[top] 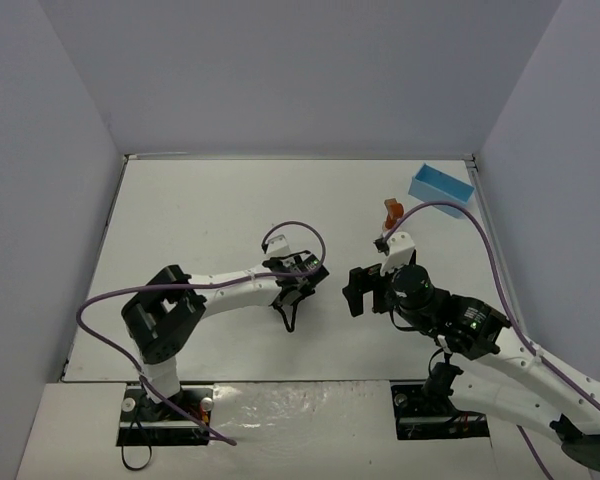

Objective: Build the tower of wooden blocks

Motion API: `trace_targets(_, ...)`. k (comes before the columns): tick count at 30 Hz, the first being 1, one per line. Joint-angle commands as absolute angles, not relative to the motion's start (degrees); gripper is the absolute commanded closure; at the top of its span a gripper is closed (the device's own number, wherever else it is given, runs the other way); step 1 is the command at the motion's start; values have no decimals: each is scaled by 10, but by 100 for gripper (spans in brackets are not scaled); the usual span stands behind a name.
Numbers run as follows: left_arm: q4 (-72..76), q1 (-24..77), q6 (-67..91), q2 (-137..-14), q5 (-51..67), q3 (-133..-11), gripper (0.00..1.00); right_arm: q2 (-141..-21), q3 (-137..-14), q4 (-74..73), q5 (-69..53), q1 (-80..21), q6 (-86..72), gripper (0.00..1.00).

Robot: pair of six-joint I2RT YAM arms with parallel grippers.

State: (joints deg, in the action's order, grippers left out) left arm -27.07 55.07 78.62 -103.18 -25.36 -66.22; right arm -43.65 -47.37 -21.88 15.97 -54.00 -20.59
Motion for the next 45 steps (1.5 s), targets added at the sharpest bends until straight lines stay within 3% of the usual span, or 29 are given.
trace_targets(1,-290,547,675,-947,-260,-676,47,-415,-485,-207,171,-539,-228,7)
trace_targets(4,-243,515,554,-920,-198,-644,46,-408,-483,-210,166,-539,-233,7)
trace_targets(8,-133,457,400,-910,-60,-602,33,-398,-483,-214,155,-539,-232,7)
trace_targets(11,-145,437,302,-931,-6,-621,29,-396,-483,-214,149,-539,-235,7)
trace_targets(16,-158,429,174,-976,42,-657,29,-405,-480,-214,138,-539,-252,7)
trace_targets(25,-136,428,127,-978,91,-647,30,-425,-478,-214,142,-539,-269,6)
trace_targets(39,-99,462,285,-1026,4,-654,52,-410,-469,-214,164,-539,-294,6)
trace_targets(45,-98,475,354,-1034,-58,-655,74,-407,-469,-215,179,-539,-300,6)
